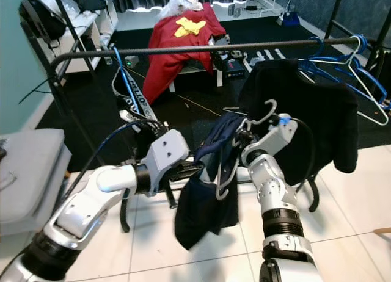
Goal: Hang hanger
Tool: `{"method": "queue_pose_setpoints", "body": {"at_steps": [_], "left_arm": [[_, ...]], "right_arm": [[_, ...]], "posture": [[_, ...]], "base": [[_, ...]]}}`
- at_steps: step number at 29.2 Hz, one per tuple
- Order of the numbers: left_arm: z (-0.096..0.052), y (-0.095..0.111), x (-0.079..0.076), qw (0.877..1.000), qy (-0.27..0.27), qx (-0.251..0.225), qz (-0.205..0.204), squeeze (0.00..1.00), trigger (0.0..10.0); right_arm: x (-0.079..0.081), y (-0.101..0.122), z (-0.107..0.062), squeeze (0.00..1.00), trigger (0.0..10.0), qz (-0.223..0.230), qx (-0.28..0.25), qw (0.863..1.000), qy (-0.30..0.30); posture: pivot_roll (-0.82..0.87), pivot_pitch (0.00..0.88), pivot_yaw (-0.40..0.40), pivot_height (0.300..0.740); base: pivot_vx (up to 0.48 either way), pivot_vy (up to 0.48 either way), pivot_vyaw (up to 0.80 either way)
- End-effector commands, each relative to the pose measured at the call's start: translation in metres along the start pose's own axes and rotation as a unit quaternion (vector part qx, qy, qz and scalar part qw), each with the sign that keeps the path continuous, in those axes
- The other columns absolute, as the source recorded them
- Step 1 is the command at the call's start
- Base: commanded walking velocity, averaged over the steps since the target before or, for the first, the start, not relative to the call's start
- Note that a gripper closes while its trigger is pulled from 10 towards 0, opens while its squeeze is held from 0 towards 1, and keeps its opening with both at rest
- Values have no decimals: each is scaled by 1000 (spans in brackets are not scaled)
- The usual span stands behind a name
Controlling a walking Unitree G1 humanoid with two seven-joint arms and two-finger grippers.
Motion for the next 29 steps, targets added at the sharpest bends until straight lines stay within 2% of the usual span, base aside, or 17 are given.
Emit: {"method": "queue_pose_setpoints", "body": {"at_steps": [1,3,5,7,10,13,15,16,17,19,22,24,29], "left_arm": [[-4,1,-3,1000,-9,1,-6,0,0],[-5,2,-18,998,-49,9,-36,0,0],[-5,2,-23,997,-60,15,-47,0,0],[-5,2,-23,997,-60,15,-47,0,0],[4,-4,-22,996,-41,38,-76,0,0],[8,-1,-25,994,-45,41,-87,0,0],[10,-2,-29,994,-55,48,-80,0,0],[10,-2,-29,994,-55,48,-80,0,0],[10,-6,-28,994,-55,55,-71,0,0],[8,-12,-27,995,-53,67,-58,0,0],[2,-22,-27,993,-58,90,-50,0,0],[-3,-26,-29,991,-66,103,-54,0,0],[-3,-22,-29,991,-67,96,-57,0,0]], "right_arm": [[3,-2,1,0,10000,-18,5,1000,9],[-3,1,2,0,10000,-21,-9,1000,-12],[-5,3,2,0,10000,-15,-15,1000,-20],[-5,3,2,0,10000,-15,-15,1000,-20],[-5,9,4,0,10000,-29,-34,998,-40],[-6,12,5,0,10000,-21,-48,997,-58],[-3,15,7,0,10000,21,-57,997,-58],[-3,15,7,0,10000,21,-57,997,-58],[-1,18,8,0,10000,47,-60,995,-58],[-1,23,9,0,10000,60,-67,994,-56],[-7,36,8,0,10000,62,-89,992,-65],[-17,42,6,0,10000,69,-98,990,-79],[-22,40,6,0,10000,49,-92,991,-84]], "posture": [[-31,75,-24,740],[-30,73,-15,740],[-31,72,-14,740],[-31,72,-14,740],[-40,71,-3,740],[-47,66,3,740],[-52,62,1,740],[-52,62,1,740],[-52,62,1,740],[-55,62,1,740],[-56,62,3,740],[-57,60,6,740],[-57,55,11,740]], "base": [[0,0,0],[0,0,0],[0,0,0],[0,0,0],[0,0,0],[0,0,0],[0,0,0],[0,0,0],[0,0,0],[0,0,0],[0,0,0],[0,0,0],[0,0,0]]}}
Point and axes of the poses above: a point about 5 cm out from each wrist's last joint towards the gripper, its own z axis pointing out of the wrist towards the gripper, its own y axis along the axis of the wrist's last joint, x = y × z, the point moved 6 cm from there along z, pointing out of the wrist towards the gripper, and after that the axes turned 3 degrees about -z, right-handed, at the moved point
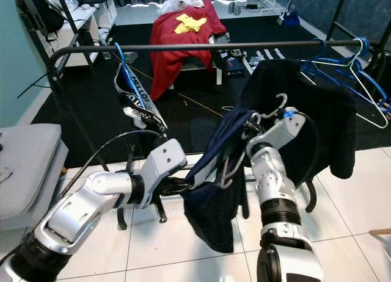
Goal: Hang hanger
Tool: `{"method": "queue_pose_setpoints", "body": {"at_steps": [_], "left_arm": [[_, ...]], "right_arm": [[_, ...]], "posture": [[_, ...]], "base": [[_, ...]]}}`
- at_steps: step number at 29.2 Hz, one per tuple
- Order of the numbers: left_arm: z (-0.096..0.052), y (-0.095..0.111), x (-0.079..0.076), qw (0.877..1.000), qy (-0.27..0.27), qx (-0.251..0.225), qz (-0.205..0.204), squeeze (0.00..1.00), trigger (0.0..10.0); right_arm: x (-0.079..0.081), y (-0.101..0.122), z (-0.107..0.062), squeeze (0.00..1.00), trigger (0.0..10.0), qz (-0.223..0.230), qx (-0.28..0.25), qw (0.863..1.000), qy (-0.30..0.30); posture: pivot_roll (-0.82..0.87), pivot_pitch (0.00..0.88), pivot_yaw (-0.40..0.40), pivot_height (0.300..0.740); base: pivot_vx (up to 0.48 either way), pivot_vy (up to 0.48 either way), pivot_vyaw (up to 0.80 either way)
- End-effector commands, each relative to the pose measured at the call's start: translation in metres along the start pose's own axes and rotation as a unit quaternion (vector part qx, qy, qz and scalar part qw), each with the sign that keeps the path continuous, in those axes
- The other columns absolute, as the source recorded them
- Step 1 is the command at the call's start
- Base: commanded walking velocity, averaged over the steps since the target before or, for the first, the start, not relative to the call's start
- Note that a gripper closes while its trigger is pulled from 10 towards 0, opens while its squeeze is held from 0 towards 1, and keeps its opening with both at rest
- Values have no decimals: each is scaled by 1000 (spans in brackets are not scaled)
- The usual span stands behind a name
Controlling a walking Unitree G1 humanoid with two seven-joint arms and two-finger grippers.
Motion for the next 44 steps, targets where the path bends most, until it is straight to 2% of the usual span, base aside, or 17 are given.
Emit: {"method": "queue_pose_setpoints", "body": {"at_steps": [1,6,15,17,18,20,22,25,32,35,37,38,39,41,42,43,44], "left_arm": [[0,10,-8,1000,-18,-19,-9,0,0],[-1,48,-20,993,-58,-85,-50,0,0],[-1,67,-40,984,-112,-117,-67,0,0],[0,61,-45,986,-120,-99,-56,0,0],[0,61,-45,986,-120,-99,-56,0,0],[3,45,-38,992,-96,-69,-43,0,0],[4,40,-35,994,-88,-59,-41,0,0],[8,28,-28,996,-69,-38,-34,0,0],[14,21,-21,998,-52,-26,-24,0,0],[14,24,-19,998,-47,-31,-25,0,0],[13,38,-17,997,-46,-59,-37,0,0],[13,38,-17,997,-46,-59,-37,0,0],[12,49,-15,995,-43,-79,-46,0,0],[12,49,-15,995,-43,-79,-46,0,0],[11,61,-13,993,-40,-99,-53,0,0],[11,61,-13,993,-40,-99,-53,0,0],[11,71,-11,991,-40,-115,-57,0,0]], "right_arm": [[0,9,1,0,10000,-19,-21,1000,1],[-2,-4,2,0,10000,-71,-16,997,-10],[-12,2,7,0,10000,-55,-36,995,-70],[-12,6,10,0,10000,36,-42,995,-80],[-12,6,10,0,10000,36,-42,995,-80],[1,9,13,0,10000,109,-44,992,-50],[7,10,14,0,10000,126,-45,990,-36],[20,9,16,0,10000,197,-29,980,-9],[33,2,17,0,10000,245,4,969,19],[34,0,17,0,10000,231,7,972,26],[36,-7,16,0,10000,162,16,986,37],[36,-7,16,0,10000,162,16,986,37],[39,-14,15,0,10000,95,26,994,51],[39,-14,15,0,10000,95,26,994,51],[44,-28,12,0,10000,24,46,996,69],[44,-28,12,0,10000,24,46,996,69],[46,-42,9,0,10000,-29,67,994,82]], "posture": [[-58,52,12,740],[-52,48,13,740],[-46,56,18,740],[-42,58,16,740],[-42,58,16,740],[-43,61,13,740],[-44,63,13,740],[-47,65,14,740],[-49,65,13,740],[-49,65,14,740],[-50,64,15,740],[-50,64,15,740],[-49,63,15,740],[-49,63,15,740],[-48,61,14,740],[-48,61,14,740],[-46,59,14,740]], "base": [[0,0,0],[0,0,0],[0,0,0],[0,0,0],[0,0,0],[0,0,0],[0,0,0],[0,0,0],[0,0,0],[0,0,0],[0,0,0],[0,0,0],[0,0,0],[0,0,0],[0,0,0],[0,0,0],[0,0,0]]}}
Point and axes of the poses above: a point about 5 cm out from each wrist's last joint towards the gripper, its own z axis pointing out of the wrist towards the gripper, its own y axis along the axis of the wrist's last joint, x = y × z, the point moved 6 cm from there along z, pointing out of the wrist towards the gripper, and after that the axes turned 3 degrees about -z, right-handed, at the moved point
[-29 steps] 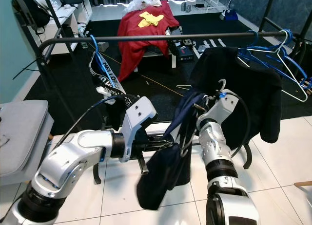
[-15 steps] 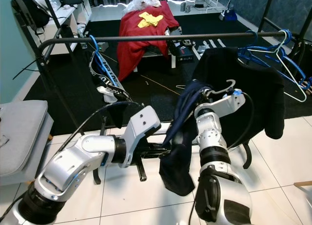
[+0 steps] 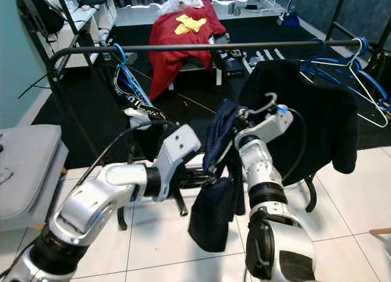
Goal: Hang hanger
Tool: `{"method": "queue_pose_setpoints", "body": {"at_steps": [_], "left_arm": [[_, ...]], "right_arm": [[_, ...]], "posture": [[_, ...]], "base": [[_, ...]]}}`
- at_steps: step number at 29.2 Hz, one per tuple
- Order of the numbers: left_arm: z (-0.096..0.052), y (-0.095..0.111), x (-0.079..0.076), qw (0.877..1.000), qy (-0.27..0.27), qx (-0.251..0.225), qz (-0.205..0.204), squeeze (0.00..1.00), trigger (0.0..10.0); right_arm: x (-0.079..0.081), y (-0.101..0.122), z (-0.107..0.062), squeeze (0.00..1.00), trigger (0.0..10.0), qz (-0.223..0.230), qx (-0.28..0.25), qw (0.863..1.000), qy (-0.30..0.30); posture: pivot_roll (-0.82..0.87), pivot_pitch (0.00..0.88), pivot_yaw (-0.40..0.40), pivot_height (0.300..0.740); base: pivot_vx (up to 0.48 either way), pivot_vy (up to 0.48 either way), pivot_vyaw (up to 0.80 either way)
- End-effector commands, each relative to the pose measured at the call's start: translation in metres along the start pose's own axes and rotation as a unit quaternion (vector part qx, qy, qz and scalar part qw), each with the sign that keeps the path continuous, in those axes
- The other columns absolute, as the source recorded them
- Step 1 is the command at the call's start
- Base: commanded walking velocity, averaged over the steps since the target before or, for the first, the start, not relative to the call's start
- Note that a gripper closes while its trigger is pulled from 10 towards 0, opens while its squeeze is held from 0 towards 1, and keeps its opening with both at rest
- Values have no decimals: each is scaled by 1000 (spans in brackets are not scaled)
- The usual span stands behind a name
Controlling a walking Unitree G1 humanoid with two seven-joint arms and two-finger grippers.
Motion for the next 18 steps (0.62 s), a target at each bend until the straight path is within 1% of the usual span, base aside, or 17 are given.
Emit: {"method": "queue_pose_setpoints", "body": {"at_steps": [1,2,4,7,9,10,14,15,17,18], "left_arm": [[1,17,0,1000,-4,-24,-5,0,0],[1,17,0,1000,-4,-24,-5,0,0],[4,25,-4,999,-17,-33,-8,0,0],[4,26,-6,999,-21,-35,-10,0,0],[7,26,-13,998,-34,-37,-22,0,0],[8,26,-17,998,-40,-37,-26,0,0],[9,24,-19,998,-43,-32,-24,0,0],[10,16,-18,999,-40,-16,-11,0,0],[7,-6,-11,999,-29,30,20,0,0],[7,-6,-11,999,-29,30,20,0,0]], "right_arm": [[3,-30,-4,0,10000,-81,46,995,17],[3,-30,-4,0,10000,-81,46,995,17],[-1,-46,-7,0,10000,-122,70,990,10],[-2,-49,-8,0,10000,-130,74,989,7],[-7,-52,-9,0,10000,-161,77,984,-2],[-8,-53,-10,0,10000,-169,78,983,-2],[-7,-54,-10,0,10000,-166,77,983,0],[-3,-54,-10,0,10000,-167,74,983,10],[8,-50,-9,0,10000,-171,61,983,37],[8,-50,-9,0,10000,-171,61,983,37]], "posture": [[-45,58,12,740],[-45,58,12,740],[-43,57,11,740],[-43,57,11,740],[-45,56,15,740],[-44,56,15,740],[-43,55,15,740],[-43,55,15,740],[-45,52,17,740],[-45,52,17,740]], "base": [[0,0,0],[0,0,0],[0,0,0],[0,0,0],[0,0,0],[0,0,0],[0,0,0],[0,0,0],[0,0,0],[0,0,0]]}}
Point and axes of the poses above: a point about 5 cm out from each wrist's last joint towards the gripper, its own z axis pointing out of the wrist towards the gripper, its own y axis along the axis of the wrist's last joint, x = y × z, the point moved 6 cm from there along z, pointing out of the wrist towards the gripper, and after that the axes turned 3 degrees about -z, right-handed, at the moved point
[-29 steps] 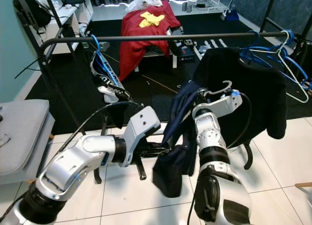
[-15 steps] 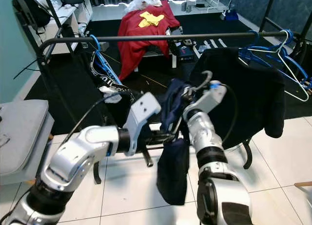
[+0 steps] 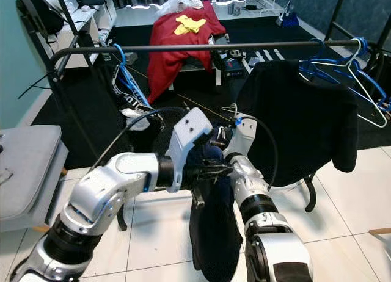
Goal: Hang hanger
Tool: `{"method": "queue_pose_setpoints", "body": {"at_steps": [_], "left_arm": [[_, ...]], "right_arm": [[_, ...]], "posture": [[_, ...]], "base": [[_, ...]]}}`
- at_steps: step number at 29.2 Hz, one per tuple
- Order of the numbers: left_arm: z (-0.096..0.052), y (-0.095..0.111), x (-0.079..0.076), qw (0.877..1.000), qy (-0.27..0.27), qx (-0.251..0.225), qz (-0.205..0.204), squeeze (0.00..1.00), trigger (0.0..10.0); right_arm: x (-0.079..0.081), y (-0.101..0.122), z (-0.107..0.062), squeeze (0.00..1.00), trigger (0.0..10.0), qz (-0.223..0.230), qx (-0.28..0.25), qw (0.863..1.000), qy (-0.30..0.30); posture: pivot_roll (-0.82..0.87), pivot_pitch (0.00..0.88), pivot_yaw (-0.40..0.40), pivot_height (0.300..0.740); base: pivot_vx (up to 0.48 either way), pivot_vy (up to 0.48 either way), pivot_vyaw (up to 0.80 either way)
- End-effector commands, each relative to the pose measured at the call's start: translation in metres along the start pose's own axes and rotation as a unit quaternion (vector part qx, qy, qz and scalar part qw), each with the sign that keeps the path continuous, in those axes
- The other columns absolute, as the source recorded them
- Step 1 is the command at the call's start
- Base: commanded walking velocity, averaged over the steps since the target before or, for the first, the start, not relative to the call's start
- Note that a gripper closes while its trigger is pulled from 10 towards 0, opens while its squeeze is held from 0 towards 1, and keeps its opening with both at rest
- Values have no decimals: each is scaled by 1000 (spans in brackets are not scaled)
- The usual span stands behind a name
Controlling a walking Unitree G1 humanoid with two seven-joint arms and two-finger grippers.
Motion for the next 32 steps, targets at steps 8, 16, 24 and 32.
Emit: {"method": "queue_pose_setpoints", "body": {"at_steps": [8,16,24,32], "left_arm": [[-11,-48,18,997,24,77,19,0,0],[-20,-30,50,996,84,33,10,0,0],[-37,20,81,989,134,-57,3,0,0],[-44,36,96,983,164,-85,8,0,0]], "right_arm": [[36,19,-9,0,10000,0,-40,993,107],[52,4,-30,0,10000,-33,-8,981,192],[46,-42,-52,0,10000,-96,81,964,233],[35,-71,-67,0,10000,-151,147,947,243]], "posture": [[-58,51,37,740],[-67,44,50,740],[-66,31,53,740],[-68,24,56,740]], "base": [[0,0,0],[0,0,0],[0,0,0],[0,0,0]]}}
Point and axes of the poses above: a point about 5 cm out from each wrist's last joint towards the gripper, its own z axis pointing out of the wrist towards the gripper, its own y axis along the axis of the wrist's last joint, x = y × z, the point moved 6 cm from there along z, pointing out of the wrist towards the gripper, and after that the axes turned 3 degrees about -z, right-handed, at the moved point
